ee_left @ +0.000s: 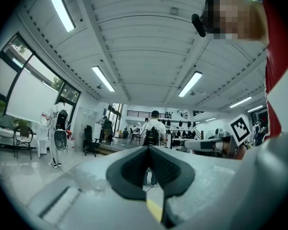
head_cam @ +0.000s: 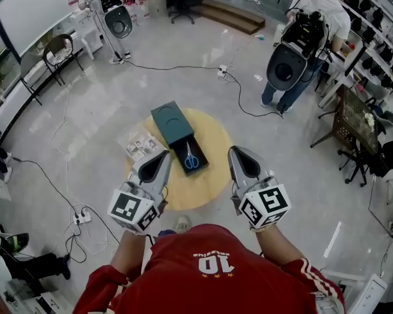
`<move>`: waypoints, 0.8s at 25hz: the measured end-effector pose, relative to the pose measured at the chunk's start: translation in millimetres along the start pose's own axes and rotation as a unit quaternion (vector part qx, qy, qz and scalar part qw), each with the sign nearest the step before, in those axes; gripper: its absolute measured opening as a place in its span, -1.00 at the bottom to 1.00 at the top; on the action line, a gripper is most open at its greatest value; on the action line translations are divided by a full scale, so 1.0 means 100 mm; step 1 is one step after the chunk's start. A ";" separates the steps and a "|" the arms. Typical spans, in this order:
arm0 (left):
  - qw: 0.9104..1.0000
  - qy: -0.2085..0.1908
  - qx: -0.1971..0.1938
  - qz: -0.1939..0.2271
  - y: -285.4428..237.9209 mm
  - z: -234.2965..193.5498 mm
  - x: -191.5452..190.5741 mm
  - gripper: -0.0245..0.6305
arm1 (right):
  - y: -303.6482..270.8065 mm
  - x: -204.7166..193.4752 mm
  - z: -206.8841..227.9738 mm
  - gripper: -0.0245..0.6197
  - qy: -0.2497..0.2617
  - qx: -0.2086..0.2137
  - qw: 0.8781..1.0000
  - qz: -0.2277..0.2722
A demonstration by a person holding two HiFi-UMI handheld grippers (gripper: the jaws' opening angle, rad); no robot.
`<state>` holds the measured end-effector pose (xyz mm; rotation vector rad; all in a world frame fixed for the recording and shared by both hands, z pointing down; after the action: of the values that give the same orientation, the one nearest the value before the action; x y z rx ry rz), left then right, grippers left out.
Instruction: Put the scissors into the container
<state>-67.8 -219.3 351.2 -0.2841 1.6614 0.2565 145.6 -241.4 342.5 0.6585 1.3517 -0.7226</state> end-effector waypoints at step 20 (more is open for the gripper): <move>1.000 -0.006 -0.011 0.006 0.02 0.08 0.07 -0.92 | 0.11 0.05 -0.12 -0.95 0.011 -0.005 1.000 -0.005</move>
<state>-61.6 -214.5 343.0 -0.2886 1.6496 0.2843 147.0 -226.0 336.1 0.6543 1.3788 -0.7191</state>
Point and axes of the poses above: the fingertips, and each gripper's own axes: y backward along the fingers, z to its right, x out of its top, the point moved 5 cm from there along y, backward along the fingers, and after that the axes turned 14 degrees about x, right-handed, at the moved point
